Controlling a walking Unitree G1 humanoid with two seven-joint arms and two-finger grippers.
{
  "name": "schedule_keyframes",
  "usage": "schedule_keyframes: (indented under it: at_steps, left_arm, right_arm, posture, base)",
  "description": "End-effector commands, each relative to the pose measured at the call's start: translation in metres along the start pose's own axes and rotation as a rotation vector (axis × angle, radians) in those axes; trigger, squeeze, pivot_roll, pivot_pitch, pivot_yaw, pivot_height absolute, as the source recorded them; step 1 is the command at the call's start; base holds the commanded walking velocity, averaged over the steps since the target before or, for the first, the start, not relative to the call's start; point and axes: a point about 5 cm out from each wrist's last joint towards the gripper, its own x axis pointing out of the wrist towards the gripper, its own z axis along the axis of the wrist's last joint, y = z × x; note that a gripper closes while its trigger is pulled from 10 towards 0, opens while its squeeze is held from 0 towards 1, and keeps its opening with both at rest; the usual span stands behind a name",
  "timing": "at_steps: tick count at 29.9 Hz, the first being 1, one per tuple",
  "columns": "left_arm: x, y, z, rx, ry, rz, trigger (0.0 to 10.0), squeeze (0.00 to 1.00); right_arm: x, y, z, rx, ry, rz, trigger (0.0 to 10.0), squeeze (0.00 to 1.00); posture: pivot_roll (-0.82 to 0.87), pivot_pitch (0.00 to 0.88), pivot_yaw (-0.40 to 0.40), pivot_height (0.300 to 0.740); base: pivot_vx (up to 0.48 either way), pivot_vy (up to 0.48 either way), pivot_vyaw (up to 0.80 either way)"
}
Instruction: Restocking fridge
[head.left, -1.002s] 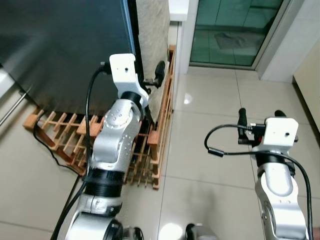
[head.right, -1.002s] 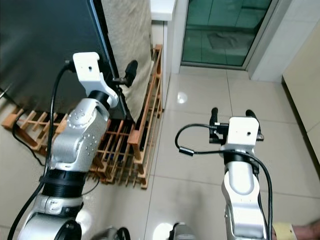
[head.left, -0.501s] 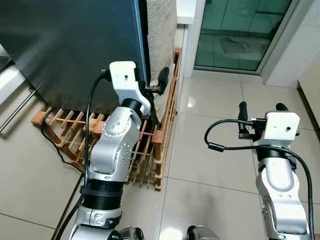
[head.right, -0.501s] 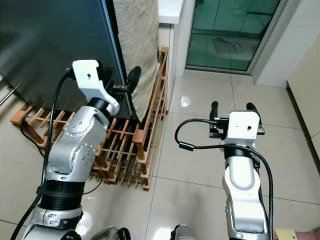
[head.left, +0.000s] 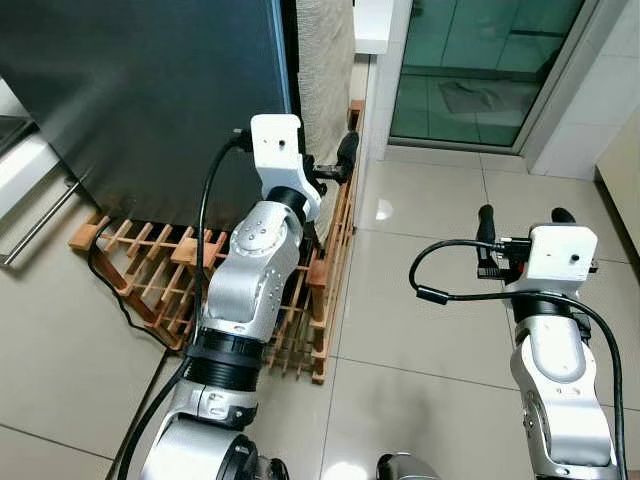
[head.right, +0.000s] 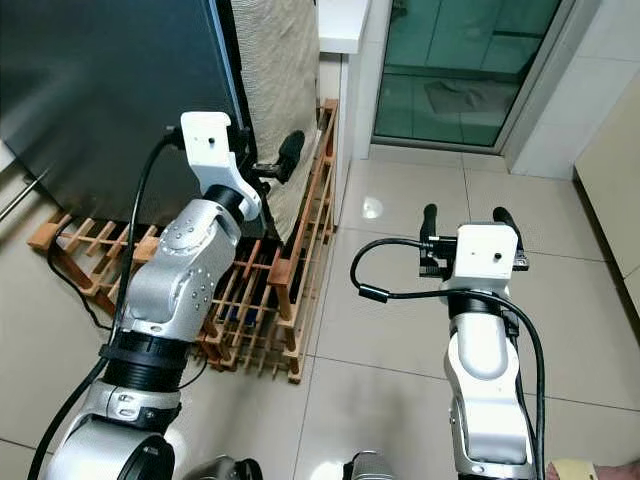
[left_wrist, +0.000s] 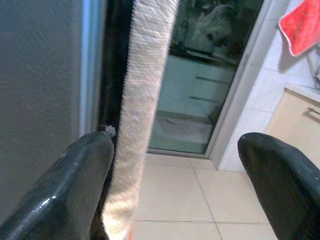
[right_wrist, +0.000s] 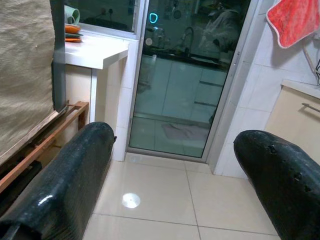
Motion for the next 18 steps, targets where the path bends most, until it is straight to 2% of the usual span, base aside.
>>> schedule_keyframes:
  at_steps: [1, 9, 18]
  left_arm:
    - [0.003, 0.001, 0.003, 0.014, -0.013, 0.014, 10.0, 0.0]
    - [0.011, -0.003, 0.001, 0.005, -0.024, 0.021, 10.0, 0.0]
    - [0.02, -0.019, 0.009, -0.048, -0.058, -0.038, 10.0, 0.0]
  right_arm:
    - [-0.002, -0.002, 0.0, -0.006, -0.005, -0.012, 10.0, 0.19]
    - [-0.006, -0.004, -0.001, -0.01, 0.001, -0.021, 10.0, 0.19]
    - [-0.006, -0.006, -0.001, -0.016, 0.0, -0.026, 10.0, 0.19]
  posture:
    - [-0.2, 0.063, 0.074, 0.732]
    - [-0.21, 0.077, 0.074, 0.732]
    - [-0.22, 0.086, 0.076, 0.732]
  base:
    - [0.0, 0.0, 0.0]
    - [0.0, 0.0, 0.0]
    - [0.0, 0.0, 0.0]
